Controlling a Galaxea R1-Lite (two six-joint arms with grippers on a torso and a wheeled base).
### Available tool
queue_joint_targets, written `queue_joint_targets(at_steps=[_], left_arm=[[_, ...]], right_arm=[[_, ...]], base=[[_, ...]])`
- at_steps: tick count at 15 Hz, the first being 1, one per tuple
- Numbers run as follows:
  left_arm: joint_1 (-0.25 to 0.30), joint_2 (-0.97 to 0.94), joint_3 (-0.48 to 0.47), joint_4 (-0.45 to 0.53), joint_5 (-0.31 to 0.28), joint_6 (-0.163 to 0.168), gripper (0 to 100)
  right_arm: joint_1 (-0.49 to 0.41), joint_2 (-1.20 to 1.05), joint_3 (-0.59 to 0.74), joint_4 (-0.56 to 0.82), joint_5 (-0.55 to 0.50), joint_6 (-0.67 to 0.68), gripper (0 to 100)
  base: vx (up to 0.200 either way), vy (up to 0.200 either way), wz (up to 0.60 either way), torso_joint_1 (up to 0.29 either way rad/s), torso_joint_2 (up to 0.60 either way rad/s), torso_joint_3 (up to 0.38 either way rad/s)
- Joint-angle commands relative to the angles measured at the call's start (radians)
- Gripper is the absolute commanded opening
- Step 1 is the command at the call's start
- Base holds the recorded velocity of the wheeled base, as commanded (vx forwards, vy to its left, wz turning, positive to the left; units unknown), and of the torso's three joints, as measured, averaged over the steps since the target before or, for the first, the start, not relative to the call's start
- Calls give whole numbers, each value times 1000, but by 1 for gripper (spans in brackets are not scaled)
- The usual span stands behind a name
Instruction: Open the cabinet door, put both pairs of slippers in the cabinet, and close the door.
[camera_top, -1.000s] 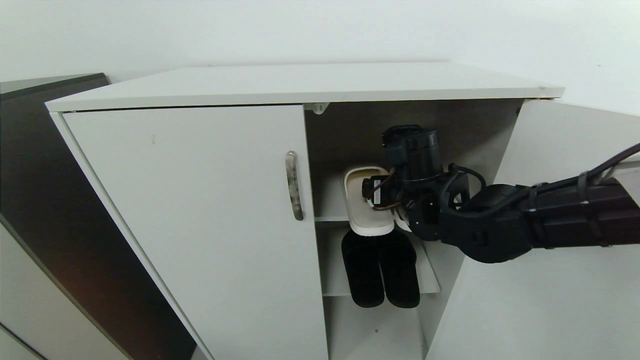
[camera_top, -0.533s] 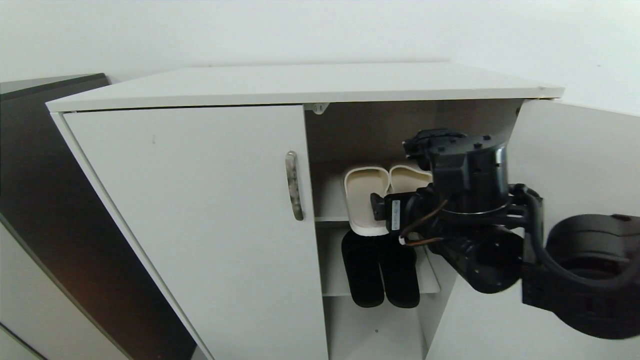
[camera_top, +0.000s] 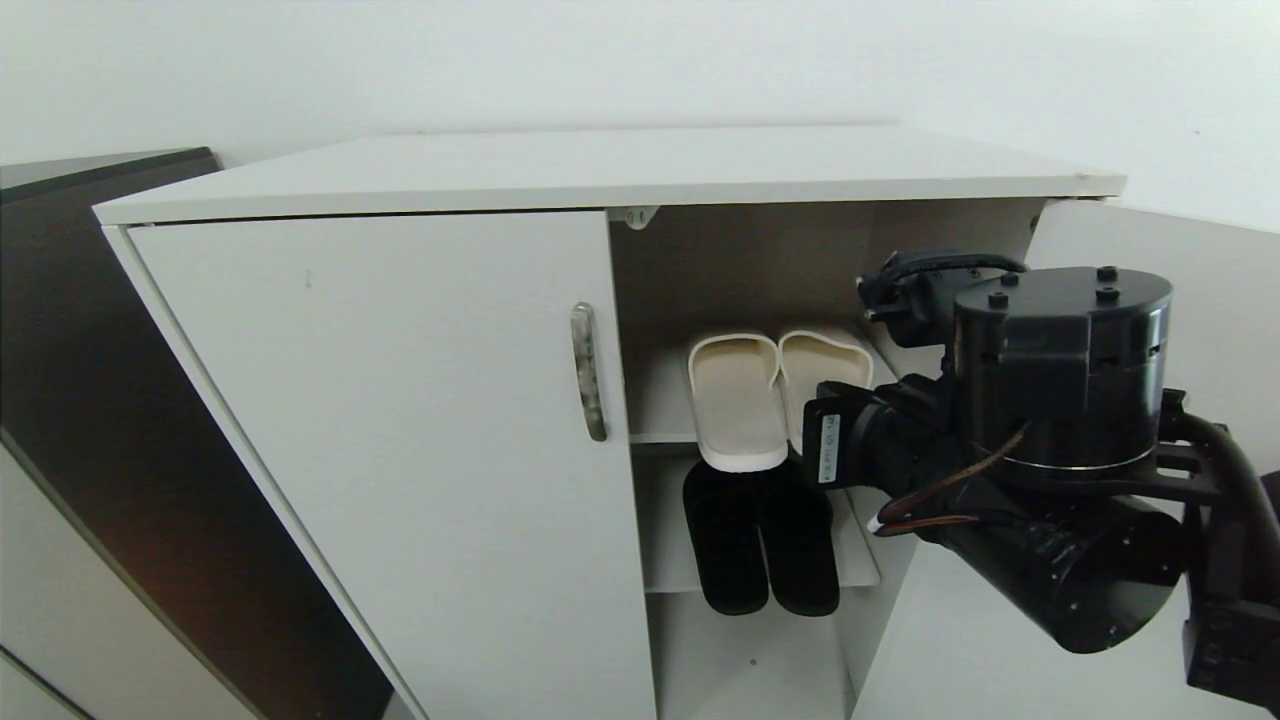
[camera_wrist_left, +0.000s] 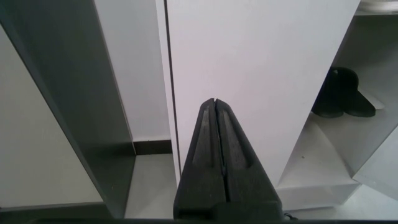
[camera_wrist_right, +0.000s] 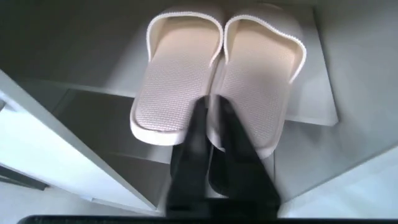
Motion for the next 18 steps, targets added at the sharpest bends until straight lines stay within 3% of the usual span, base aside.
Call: queue_joint_targets(at_steps=[1,18], left_arm=[[0,0,0,0,0,0,0],[0,0,0,0,0,0,0]], right_arm=[[2,6,3,-1,-2,-1,0],[-32,59,40,-47,9,-9,0]], base=[[-200,0,0,7,2,2],[-200,0,0,1,3,2]])
